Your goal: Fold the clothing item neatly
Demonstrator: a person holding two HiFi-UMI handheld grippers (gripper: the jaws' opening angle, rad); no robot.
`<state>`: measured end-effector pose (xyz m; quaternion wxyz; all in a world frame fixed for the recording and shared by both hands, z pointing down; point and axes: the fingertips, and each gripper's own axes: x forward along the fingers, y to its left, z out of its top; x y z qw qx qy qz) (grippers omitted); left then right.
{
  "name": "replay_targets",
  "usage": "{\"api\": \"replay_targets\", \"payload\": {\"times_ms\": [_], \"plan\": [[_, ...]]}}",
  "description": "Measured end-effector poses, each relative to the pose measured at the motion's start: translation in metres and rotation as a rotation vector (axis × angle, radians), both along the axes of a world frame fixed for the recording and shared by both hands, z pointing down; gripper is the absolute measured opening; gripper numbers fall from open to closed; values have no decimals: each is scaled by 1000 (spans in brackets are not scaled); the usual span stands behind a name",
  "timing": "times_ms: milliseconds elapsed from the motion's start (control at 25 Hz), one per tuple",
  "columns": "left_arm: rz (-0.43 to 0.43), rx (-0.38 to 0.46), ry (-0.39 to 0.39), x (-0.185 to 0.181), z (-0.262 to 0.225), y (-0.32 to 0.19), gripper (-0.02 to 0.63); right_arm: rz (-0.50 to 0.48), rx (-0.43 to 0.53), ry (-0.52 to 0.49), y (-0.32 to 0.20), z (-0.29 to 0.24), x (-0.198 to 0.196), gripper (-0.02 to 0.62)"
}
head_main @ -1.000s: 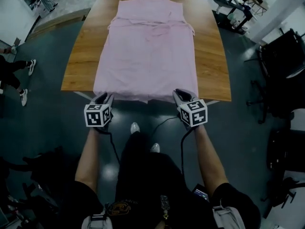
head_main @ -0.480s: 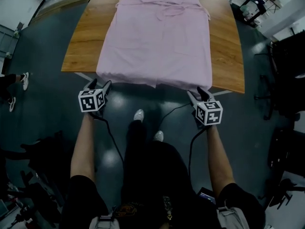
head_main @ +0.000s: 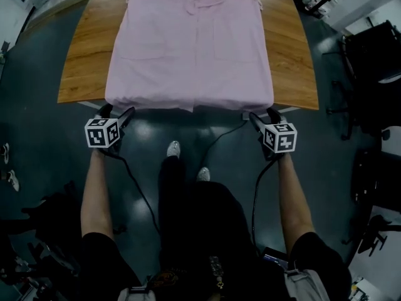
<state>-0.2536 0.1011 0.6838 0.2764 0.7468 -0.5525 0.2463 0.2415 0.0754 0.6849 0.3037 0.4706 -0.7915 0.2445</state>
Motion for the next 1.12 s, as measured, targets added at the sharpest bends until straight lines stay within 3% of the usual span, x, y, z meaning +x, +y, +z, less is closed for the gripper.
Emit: {"api": "replay_targets", "payload": {"times_ms": [120, 360, 480, 680, 800, 1120], "plan": [[66, 0, 15, 8, 5, -8, 405, -20, 19, -11, -10, 8, 3, 311], [130, 10, 43, 13, 8, -17, 392, -170, 51, -55, -17, 12, -26, 311], [131, 3, 37, 15, 12, -9, 281, -205, 48, -63, -9, 11, -36, 243], [163, -8, 59, 34, 3, 19, 191, -241, 22, -76, 13, 1, -41, 100], [150, -3, 61, 39, -11, 33, 32, -240, 11, -94, 24, -12, -38, 11], [153, 36, 67, 61, -79, 55, 31, -264, 31, -153, 38, -70, -43, 11]]}}
